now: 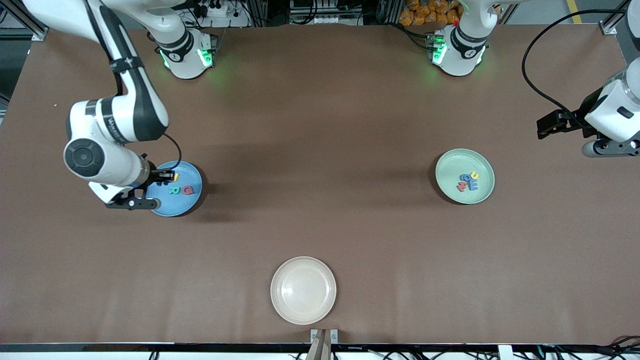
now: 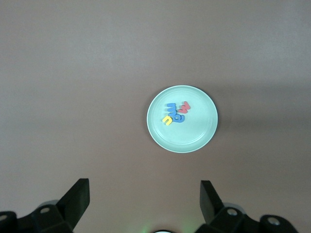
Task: Sort uppercase to blue plate, lowercase to green plate
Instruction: 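Carry the M to the blue plate and open the right gripper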
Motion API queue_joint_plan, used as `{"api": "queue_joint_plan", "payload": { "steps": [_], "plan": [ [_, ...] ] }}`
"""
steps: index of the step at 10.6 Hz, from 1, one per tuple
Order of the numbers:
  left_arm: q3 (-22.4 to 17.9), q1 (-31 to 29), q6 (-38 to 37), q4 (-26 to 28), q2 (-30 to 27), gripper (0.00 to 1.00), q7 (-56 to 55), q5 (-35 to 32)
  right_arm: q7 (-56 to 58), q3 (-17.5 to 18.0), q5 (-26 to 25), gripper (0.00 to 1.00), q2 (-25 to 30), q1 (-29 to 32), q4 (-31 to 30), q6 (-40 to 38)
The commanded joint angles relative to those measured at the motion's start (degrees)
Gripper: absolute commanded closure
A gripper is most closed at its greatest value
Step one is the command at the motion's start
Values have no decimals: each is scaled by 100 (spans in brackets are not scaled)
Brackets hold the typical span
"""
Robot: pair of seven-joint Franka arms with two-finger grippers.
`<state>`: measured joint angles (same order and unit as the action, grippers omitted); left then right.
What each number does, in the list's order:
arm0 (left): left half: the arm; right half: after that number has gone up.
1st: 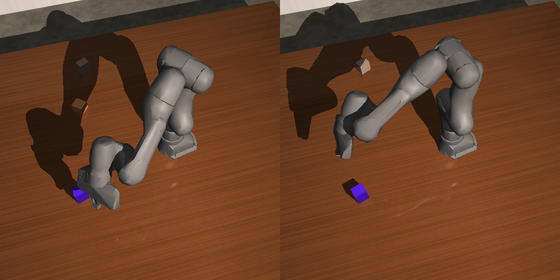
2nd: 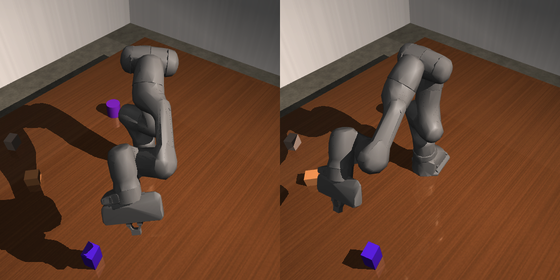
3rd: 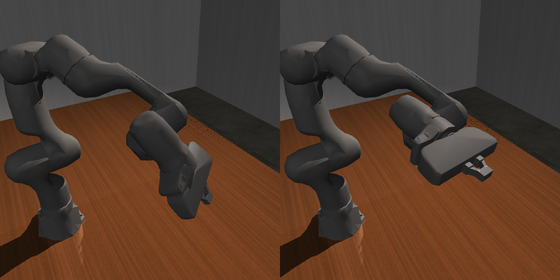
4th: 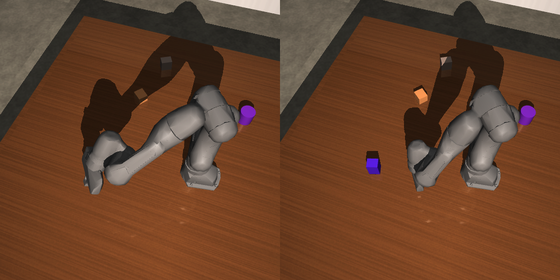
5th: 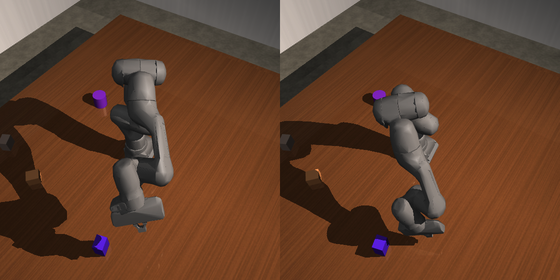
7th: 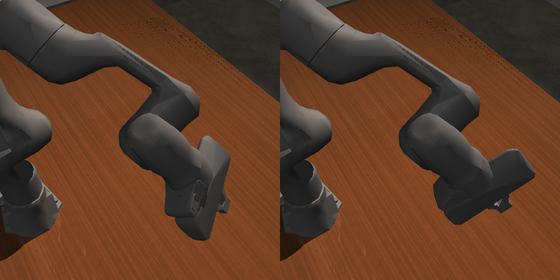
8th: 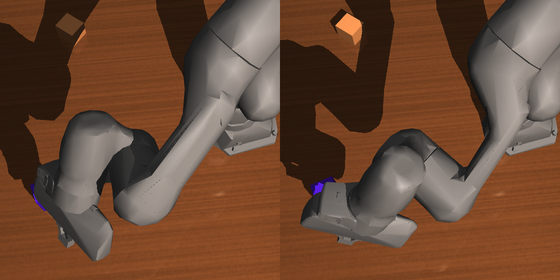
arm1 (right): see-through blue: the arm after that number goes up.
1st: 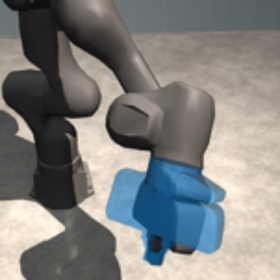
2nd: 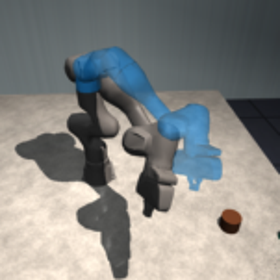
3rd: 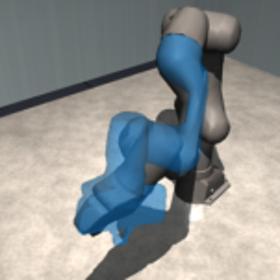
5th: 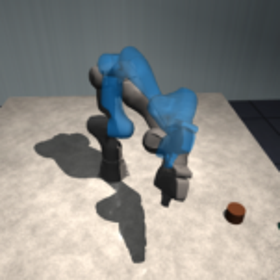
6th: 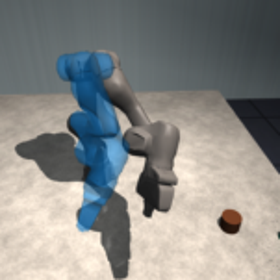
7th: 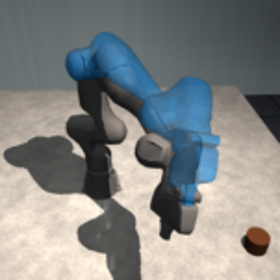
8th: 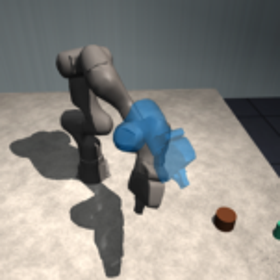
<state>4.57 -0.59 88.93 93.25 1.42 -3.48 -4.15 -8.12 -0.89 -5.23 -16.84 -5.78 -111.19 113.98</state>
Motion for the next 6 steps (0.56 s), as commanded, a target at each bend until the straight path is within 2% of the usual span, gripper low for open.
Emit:
{"api": "queue_joint_plan", "payload": {
  "steps": [1, 2, 3, 4, 5, 6],
  "plan": [
    [35, -11, 353, 430, -370, 0, 14, 143, 486, -122, 127, 100, -223, 313, -87, 316],
    [35, -20, 380, 405, -362, 0, 5, 160, 495, -122, 136, 87, -267, 436, -156, 483],
    [35, -38, 389, 370, -370, 0, 5, 152, 495, -122, 136, 42, -267, 438, -192, 511],
    [35, -29, 406, 352, -370, 0, -21, 108, 495, -122, 136, 33, -276, 420, -192, 511],
    [52, -12, 415, 309, -388, 0, -421, 99, 487, -113, 145, 0, -268, 403, -175, 511],
    [113, -12, 415, 256, -405, 0, -817, 99, 469, -104, 145, 0, -207, 385, -149, 485]
  ]
}}
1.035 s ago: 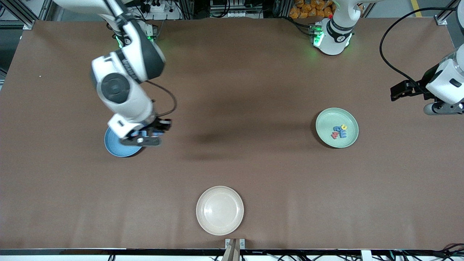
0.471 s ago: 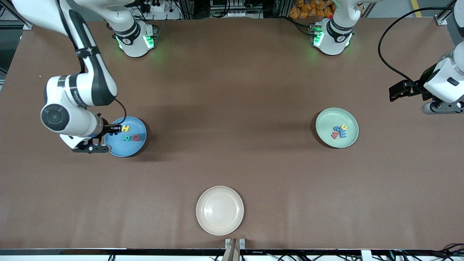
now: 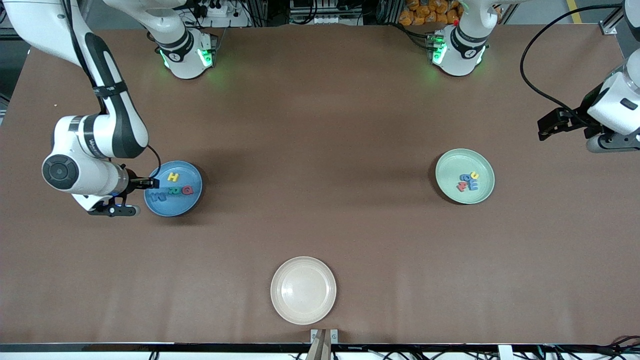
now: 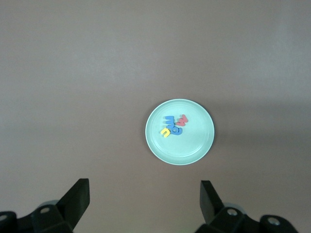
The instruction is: Sort uppercase to blue plate, lowercase to green plate
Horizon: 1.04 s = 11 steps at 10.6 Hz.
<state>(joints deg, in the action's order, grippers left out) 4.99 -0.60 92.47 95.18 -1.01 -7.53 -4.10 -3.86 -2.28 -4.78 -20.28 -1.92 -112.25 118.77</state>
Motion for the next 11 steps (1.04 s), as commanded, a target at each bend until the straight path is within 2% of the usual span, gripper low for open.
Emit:
{"api": "queue_joint_plan", "payload": {
  "steps": [1, 4, 8, 10, 11],
  "plan": [
    [81, -36, 70, 53, -250, 0, -503, 102, 69, 35, 91, 0, 304, -1, -17, -20],
    [-59, -219, 87, -17, -382, 0, -216, 128, 78, 43, 91, 0, 1103, -18, 237, -73],
    [72, -265, 87, -35, -541, 0, 85, 208, 78, 43, 109, 0, 1614, -300, 1274, -1363],
    [73, -273, 35, -175, -514, 0, 50, 409, 78, 43, 126, 0, 1939, -291, 1284, -1435],
    [73, -274, 26, -167, -523, 0, 49, 410, 78, 17, 361, 0, 2053, -248, 1293, -1488]
  ]
}}
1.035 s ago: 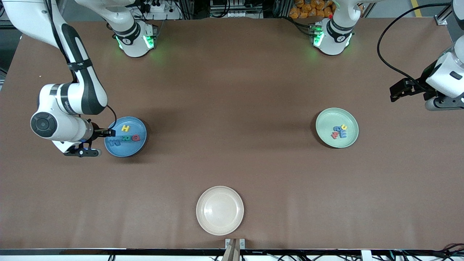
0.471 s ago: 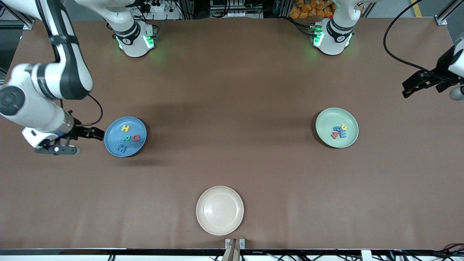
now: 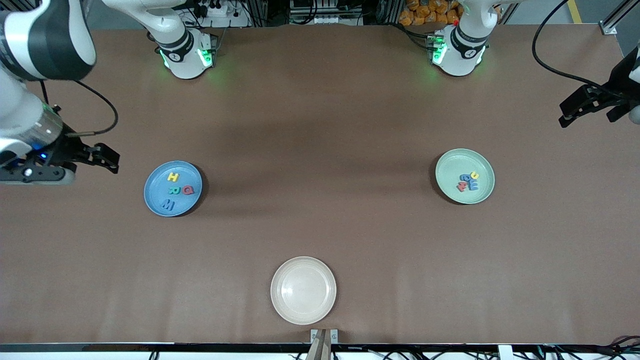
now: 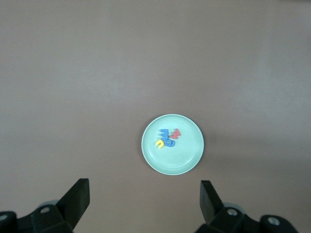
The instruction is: Sort uppercase to blue plate, lowercase to green plate
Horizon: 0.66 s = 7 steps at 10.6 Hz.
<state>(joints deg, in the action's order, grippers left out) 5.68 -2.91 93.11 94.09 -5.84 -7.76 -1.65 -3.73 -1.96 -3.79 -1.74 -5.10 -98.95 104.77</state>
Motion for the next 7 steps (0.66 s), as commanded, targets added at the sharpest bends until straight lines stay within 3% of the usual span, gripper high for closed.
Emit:
{"api": "queue_joint_plan", "payload": {
  "steps": [1, 7],
  "plan": [
    [4, -43, -48, -57, -40, 0, 99, 165, 74, -128, 561, 0, 279, 79, 32, -141],
    [4, -43, -127, -22, -57, 0, 30, 173, 408, -332, 503, 0, 297, 44, 560, -772]
  ]
}}
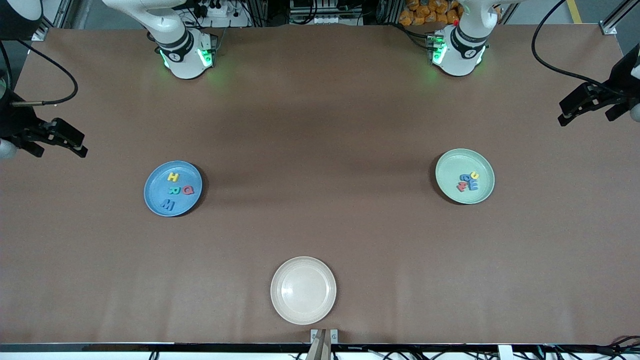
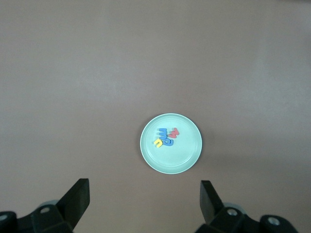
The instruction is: Sort uppercase to blue plate, lowercase to green plate
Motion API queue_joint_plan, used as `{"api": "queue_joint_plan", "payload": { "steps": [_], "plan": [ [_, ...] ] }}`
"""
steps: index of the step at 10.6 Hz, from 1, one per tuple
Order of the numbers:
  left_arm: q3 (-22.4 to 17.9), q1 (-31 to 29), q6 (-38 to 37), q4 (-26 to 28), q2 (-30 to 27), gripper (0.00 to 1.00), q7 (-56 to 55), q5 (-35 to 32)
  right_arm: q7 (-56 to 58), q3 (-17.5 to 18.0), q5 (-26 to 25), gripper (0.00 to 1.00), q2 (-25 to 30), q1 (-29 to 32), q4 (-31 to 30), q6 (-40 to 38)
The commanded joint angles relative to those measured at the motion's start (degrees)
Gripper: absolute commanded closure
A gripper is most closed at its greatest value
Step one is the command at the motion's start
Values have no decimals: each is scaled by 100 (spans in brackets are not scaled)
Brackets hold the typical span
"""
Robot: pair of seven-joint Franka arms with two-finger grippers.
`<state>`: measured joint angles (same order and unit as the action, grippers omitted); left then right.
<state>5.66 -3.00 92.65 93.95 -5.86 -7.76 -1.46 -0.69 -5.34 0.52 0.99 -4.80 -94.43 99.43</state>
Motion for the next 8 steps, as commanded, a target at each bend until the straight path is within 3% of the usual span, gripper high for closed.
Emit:
{"api": "queue_joint_plan", "payload": {
  "steps": [1, 8],
  "plan": [
    [14, -25, -81, -8, -55, 0, 21, 155, 104, 7, 71, 0, 24, -3, 109, -344],
    [14, -43, -72, -8, -55, 0, 21, 172, 95, 51, 27, 0, -3, -65, 399, -1048]
  ]
}}
